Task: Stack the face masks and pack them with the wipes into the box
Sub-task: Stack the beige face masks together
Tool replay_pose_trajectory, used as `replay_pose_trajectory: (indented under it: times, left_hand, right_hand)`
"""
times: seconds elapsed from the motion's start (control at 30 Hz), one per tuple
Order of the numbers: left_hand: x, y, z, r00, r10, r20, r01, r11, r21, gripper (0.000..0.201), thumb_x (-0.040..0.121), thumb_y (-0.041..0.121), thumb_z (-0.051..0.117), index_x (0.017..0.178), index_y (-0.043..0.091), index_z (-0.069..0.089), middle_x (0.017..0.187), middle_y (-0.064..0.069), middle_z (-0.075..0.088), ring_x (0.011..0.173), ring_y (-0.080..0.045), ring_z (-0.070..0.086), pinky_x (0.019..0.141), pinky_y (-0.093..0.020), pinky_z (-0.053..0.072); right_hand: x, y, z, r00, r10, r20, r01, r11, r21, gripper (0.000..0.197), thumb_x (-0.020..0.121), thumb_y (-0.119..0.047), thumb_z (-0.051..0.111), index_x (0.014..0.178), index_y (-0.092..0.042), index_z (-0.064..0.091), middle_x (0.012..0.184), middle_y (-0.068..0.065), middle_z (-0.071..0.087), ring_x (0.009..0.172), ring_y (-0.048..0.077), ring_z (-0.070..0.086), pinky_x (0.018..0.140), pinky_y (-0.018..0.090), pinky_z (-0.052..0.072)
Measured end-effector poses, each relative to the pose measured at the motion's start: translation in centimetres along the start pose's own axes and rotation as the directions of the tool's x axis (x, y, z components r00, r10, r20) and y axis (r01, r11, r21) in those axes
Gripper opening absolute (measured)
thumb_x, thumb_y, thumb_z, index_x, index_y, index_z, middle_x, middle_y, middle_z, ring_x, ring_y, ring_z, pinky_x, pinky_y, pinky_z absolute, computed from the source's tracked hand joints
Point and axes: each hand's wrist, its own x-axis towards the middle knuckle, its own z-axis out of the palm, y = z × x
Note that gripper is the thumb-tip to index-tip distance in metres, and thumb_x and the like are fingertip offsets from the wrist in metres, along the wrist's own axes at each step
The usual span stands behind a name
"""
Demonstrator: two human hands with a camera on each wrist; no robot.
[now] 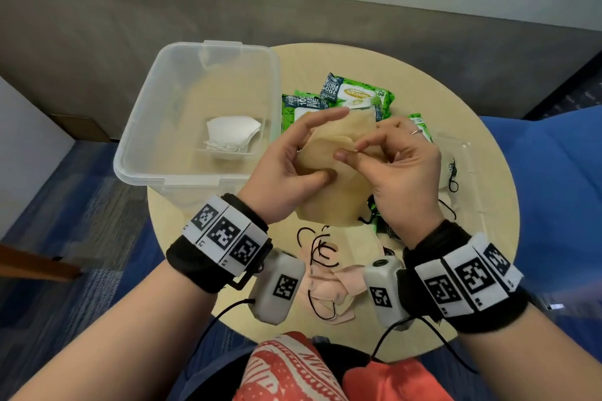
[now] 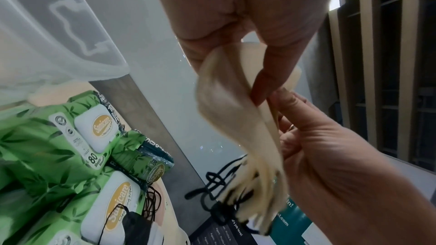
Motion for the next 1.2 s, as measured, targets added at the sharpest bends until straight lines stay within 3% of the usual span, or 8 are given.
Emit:
replay_pose_trajectory:
  times: [0.17,0.3,0.37,0.57,0.77,0.9,1.03,1.2]
  left_hand:
    - [0.2,0.2,0.0,0.999,-0.038,0.02,0.037,0.998,0.046,0.05,0.071,-0.009,0.055,0.108,0.025,0.059,0.105,0.017,0.066,0.099,0.001,0.059,0.082,-0.017,0.048]
    - [0.3,0.2,0.0,0.998,-0.059,-0.032,0.059,0.998,0.007,0.036,0.075,0.001,0.061,0.103,0.025,0.06,0.092,0.017,0.068,0.088,0.001,0.06,0.076,-0.016,0.049]
    - [0.3,0.1,0.2,0.996,-0.067,-0.051,0.066,0.998,-0.005,0.033,0.075,0.004,0.063,0.1,0.025,0.06,0.085,0.02,0.068,0.081,0.005,0.06,0.071,-0.014,0.048]
    - [0.5,-0.6,0.8,0.985,-0.06,-0.164,0.05,0.997,-0.062,0.028,0.074,0.004,0.064,0.095,0.022,0.062,0.08,0.019,0.07,0.079,0.002,0.062,0.072,-0.016,0.051]
    - [0.7,-0.8,1.0,0.982,-0.058,-0.178,0.043,0.995,-0.085,0.029,0.073,0.001,0.063,0.093,0.022,0.062,0.08,0.019,0.07,0.077,0.005,0.062,0.069,-0.013,0.049]
    - [0.8,-0.6,0.9,0.986,-0.036,-0.16,0.025,0.997,-0.068,0.038,0.075,0.001,0.064,0.103,0.025,0.057,0.086,0.017,0.069,0.08,0.001,0.062,0.072,-0.016,0.05]
    - [0.9,-0.4,0.9,0.99,-0.033,-0.14,0.022,0.997,-0.079,0.052,0.075,-0.001,0.064,0.114,0.03,0.049,0.088,0.004,0.065,0.08,-0.005,0.063,0.073,-0.02,0.05]
    - [1.3,-0.7,0.8,0.995,-0.033,-0.09,0.026,0.997,-0.068,0.051,0.077,-0.005,0.062,0.115,0.027,0.052,0.082,0.009,0.067,0.078,-0.004,0.061,0.073,-0.019,0.05]
  right_hand:
    - [0.1,0.2,0.0,0.999,-0.006,0.035,0.005,0.999,0.043,0.019,0.061,-0.027,0.078,0.066,-0.03,0.06,0.081,-0.005,0.054,0.079,0.015,0.058,0.076,0.037,0.048]
    - [0.3,0.3,-0.4,0.997,-0.072,-0.04,0.067,0.992,-0.107,0.02,0.063,-0.022,0.08,0.067,-0.026,0.061,0.091,-0.009,0.046,0.088,-0.005,0.048,0.08,0.011,0.039]
    - [0.4,0.3,-0.5,0.99,-0.105,-0.09,0.09,0.984,-0.155,0.018,0.063,-0.023,0.08,0.07,-0.023,0.063,0.089,-0.01,0.043,0.086,-0.006,0.046,0.079,0.006,0.036]
    - [0.6,0.6,-0.1,0.997,0.039,-0.064,-0.045,0.994,-0.102,0.025,0.065,-0.024,0.078,0.066,-0.033,0.054,0.07,-0.014,0.053,0.065,0.0,0.045,0.066,0.02,0.038]
    - [0.8,0.7,-0.3,0.996,0.089,-0.013,-0.089,0.995,-0.043,0.03,0.065,-0.02,0.079,0.078,-0.032,0.055,0.069,-0.016,0.054,0.062,0.0,0.043,0.061,0.016,0.038]
    - [0.9,0.8,-0.4,0.997,0.079,-0.015,-0.08,0.993,-0.092,0.025,0.061,-0.031,0.077,0.072,-0.033,0.054,0.077,-0.01,0.055,0.072,0.011,0.047,0.068,0.021,0.04]
    - [0.9,0.7,-0.4,0.998,-0.019,-0.055,0.011,0.99,-0.141,0.028,0.06,-0.028,0.078,0.065,-0.037,0.052,0.073,-0.015,0.052,0.07,0.005,0.048,0.071,0.024,0.042]
    - [1.0,1.0,-0.8,0.964,-0.264,-0.025,0.253,0.943,-0.215,0.014,0.067,-0.026,0.076,0.065,-0.024,0.062,0.07,-0.012,0.057,0.073,0.016,0.055,0.076,0.054,0.046]
